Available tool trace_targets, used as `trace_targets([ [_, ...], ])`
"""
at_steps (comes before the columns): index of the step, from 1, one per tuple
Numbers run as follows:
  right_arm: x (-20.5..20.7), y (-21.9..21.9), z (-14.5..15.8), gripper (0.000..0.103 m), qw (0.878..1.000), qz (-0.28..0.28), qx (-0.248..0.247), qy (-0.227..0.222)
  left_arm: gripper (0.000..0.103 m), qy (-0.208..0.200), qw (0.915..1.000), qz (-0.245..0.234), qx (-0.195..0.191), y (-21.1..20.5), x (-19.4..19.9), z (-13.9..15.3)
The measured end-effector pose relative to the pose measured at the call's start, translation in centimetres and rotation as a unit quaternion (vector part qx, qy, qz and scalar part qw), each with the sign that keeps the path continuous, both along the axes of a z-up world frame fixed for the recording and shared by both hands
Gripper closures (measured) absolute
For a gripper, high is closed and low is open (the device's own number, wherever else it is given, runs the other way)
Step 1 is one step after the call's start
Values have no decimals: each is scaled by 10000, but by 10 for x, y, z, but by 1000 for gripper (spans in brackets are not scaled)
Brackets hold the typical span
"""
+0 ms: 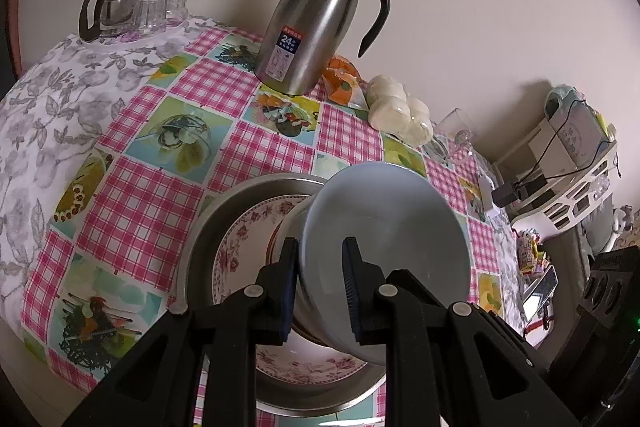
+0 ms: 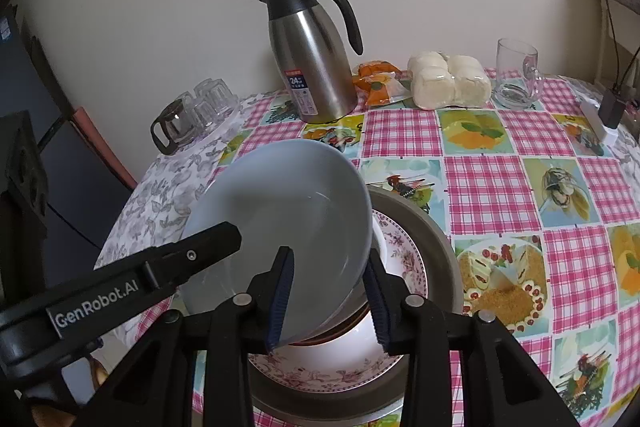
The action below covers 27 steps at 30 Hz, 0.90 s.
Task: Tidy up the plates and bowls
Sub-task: 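Lower the white round bowl into the white square bowl with both grippers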
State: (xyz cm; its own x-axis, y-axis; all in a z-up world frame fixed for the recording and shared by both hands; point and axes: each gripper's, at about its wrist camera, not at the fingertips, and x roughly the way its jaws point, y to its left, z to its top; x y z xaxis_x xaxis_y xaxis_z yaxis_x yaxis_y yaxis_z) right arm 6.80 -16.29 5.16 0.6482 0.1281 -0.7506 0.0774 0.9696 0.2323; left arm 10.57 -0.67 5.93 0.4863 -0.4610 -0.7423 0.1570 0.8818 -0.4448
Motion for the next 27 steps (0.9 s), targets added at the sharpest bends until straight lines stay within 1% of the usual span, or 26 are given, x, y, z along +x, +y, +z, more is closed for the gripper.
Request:
trace_targets([
  [4,1,2,-1,63,10000,10,-30,23,82,-58,10000,41,4,1,0,3],
  [8,1,3,1,63,9999,-22,-155,22,82,4,10000,86,14,2,1,-1],
  [13,1,2,1,63,9998,-54,-188,5,82,-37,9999,124,8,3,2,0],
  [16,1,2,2,63,9992,-133,-363,21,82,-93,9999,144,-5,4,1,2],
  [19,0,-1,5,63,9994,-119,-321,-72,82,-127,9998,142,10,4,1,4],
  [27,-1,-12,3,63,9996,-238,-124,-70,82,-73,9998,169,-2,5,2,2],
])
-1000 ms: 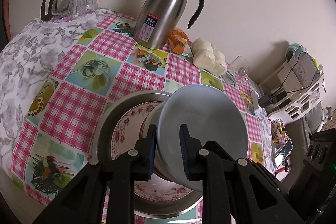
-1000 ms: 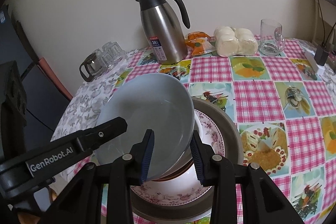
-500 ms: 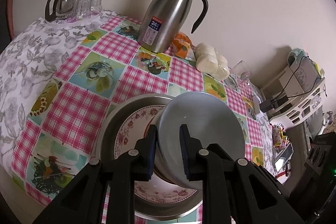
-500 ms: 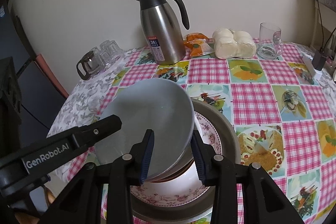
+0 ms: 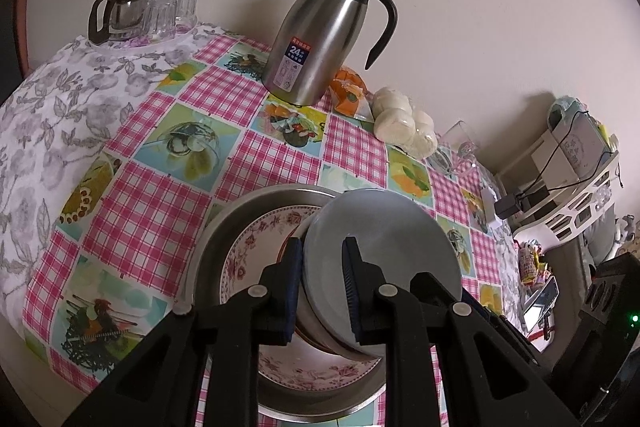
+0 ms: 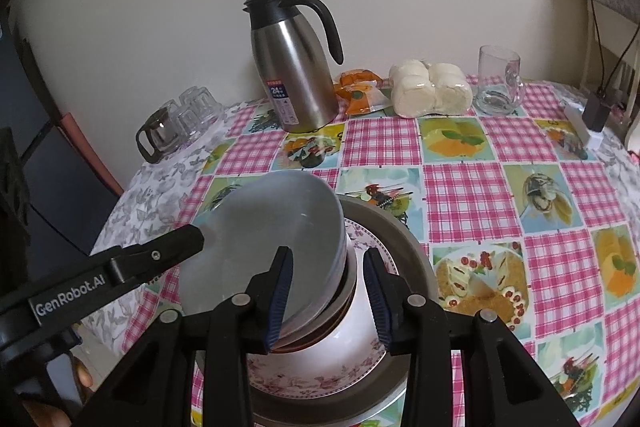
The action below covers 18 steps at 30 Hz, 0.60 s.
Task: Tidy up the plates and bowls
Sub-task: 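Lower the white round bowl into the white square bowl with both grippers, then open both grippers to release the white round bowl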
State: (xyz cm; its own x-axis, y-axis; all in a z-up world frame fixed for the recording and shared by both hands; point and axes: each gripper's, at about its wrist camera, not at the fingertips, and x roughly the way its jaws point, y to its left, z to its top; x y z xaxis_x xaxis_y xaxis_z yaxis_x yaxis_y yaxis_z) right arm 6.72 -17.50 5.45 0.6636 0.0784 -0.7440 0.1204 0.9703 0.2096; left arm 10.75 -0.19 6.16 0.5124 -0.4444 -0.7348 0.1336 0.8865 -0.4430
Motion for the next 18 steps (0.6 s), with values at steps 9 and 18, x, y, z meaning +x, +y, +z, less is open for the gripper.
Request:
trace_targets([
  [9,3,-1,-5,65,9999,-2,114,66,82,35,10000,53,42,2,1,0],
  [18,-1,0,6,50,9999,-62,-95,-20,46,-139,9993,203,274,6,-5,13],
])
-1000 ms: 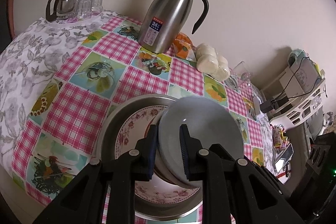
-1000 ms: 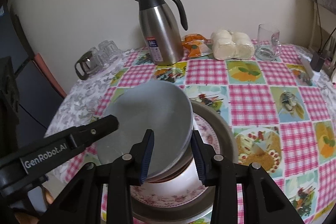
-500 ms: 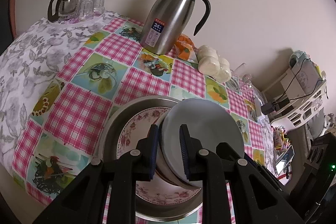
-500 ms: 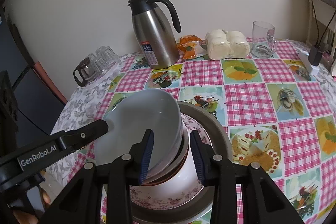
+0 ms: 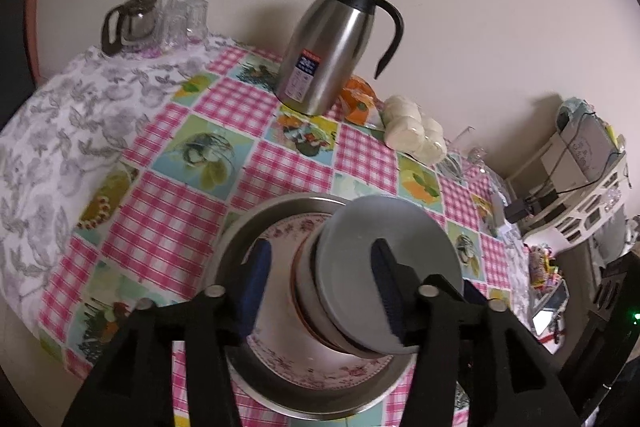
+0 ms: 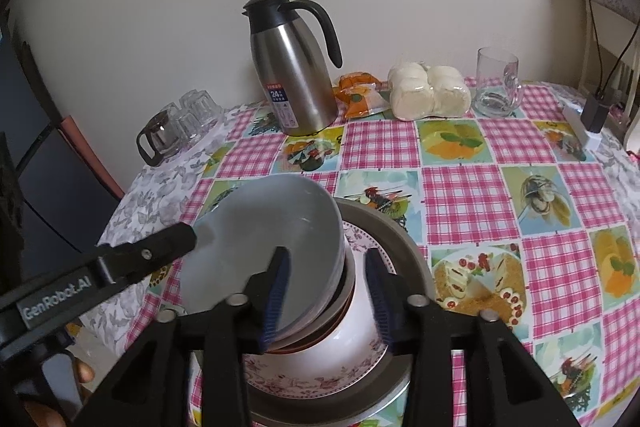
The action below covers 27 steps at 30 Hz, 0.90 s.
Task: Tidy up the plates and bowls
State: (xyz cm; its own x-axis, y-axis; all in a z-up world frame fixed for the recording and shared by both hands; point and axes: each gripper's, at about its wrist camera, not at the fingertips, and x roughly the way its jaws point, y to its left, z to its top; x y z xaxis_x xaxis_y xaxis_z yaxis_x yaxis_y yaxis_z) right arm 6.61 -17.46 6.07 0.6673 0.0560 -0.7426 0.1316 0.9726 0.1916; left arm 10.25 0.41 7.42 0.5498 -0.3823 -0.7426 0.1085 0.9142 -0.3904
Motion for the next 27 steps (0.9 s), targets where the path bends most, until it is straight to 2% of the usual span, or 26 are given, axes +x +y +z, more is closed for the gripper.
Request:
trace_targets([
  [1,0,0,0,42,10000,-24,-31,1,45,-11,10000,63,71,2,0,1],
  [4,0,0,0,40,9999,-41,-102,28,39,-28,9992,220,326,6,1,1],
  [7,1,0,-1,30,9998,-75,-161,55,31,-51,9971,376,657,10,2,0],
  [9,2,1,-1,25,9997,-76,-230,78,24,-38,9965,442,705,13,3,-2],
  [11,2,1,-2,18,9995,-82,-277,89,23,-17,9962,478,732,16,4,-3],
  [15,2,1,-2,12,9995,-67,-308,94,19,2,9947,534,881,17,6,-7],
  [19,1,2,-1,2,9993,-63,-350,73,15,14,9931,608,1005,18,5,-9],
  [20,1,2,-1,0,9993,-68,-357,64,7,33,9927,633,1022,19,5,-9],
  [21,0,2,0,0,9993,-75,-366,57,3,30,9925,659,1029,20,5,-9],
  [27,-4,2,4,0,9990,-81,-446,-1,3,-12,9913,746,1082,25,2,-9],
])
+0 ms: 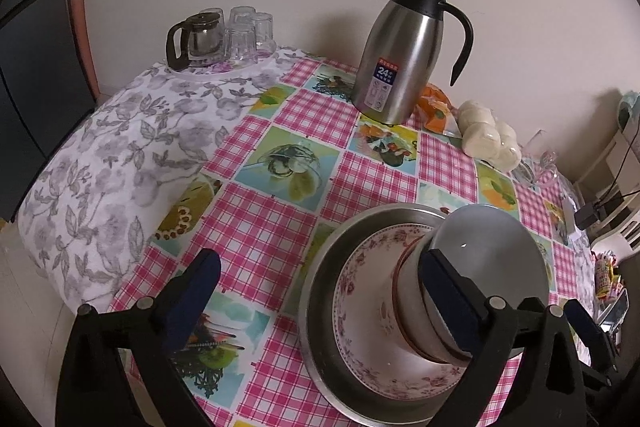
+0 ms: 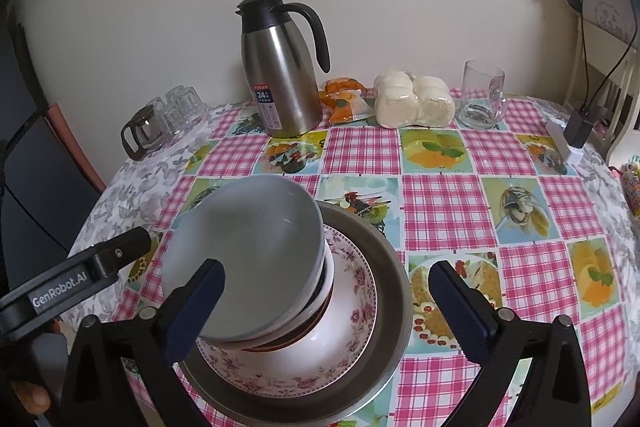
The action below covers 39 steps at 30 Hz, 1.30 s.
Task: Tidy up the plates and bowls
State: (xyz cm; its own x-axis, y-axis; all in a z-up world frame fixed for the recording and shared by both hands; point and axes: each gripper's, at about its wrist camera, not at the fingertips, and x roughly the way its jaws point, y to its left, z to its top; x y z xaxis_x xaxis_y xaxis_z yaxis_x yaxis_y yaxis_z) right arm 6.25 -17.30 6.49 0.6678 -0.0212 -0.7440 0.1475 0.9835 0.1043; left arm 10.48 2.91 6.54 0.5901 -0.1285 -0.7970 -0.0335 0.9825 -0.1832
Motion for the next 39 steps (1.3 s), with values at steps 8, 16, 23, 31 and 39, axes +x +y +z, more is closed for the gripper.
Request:
trace_targets([
  [8,-14,4,7,0,9999,23,-123,-90,3,-59,9996,10,264,1,-12,1],
  [16,-37,9,8,0,9996,67,-200,-198,3,-110,9996,-22,263,6,-36,-3],
  [23,-63,7,4,0,9993,-18,-218,-286,3,-163,9990,-333,259,0,-59,-8],
  [31,-82,10,-14,0,9998,-36,-189,-108,3,-82,9960,-536,713,-11,-85,-21],
  [39,-98,10,-27,0,9997,-94,-233,40,3,58,9947,-451,920,-5,-100,-32],
])
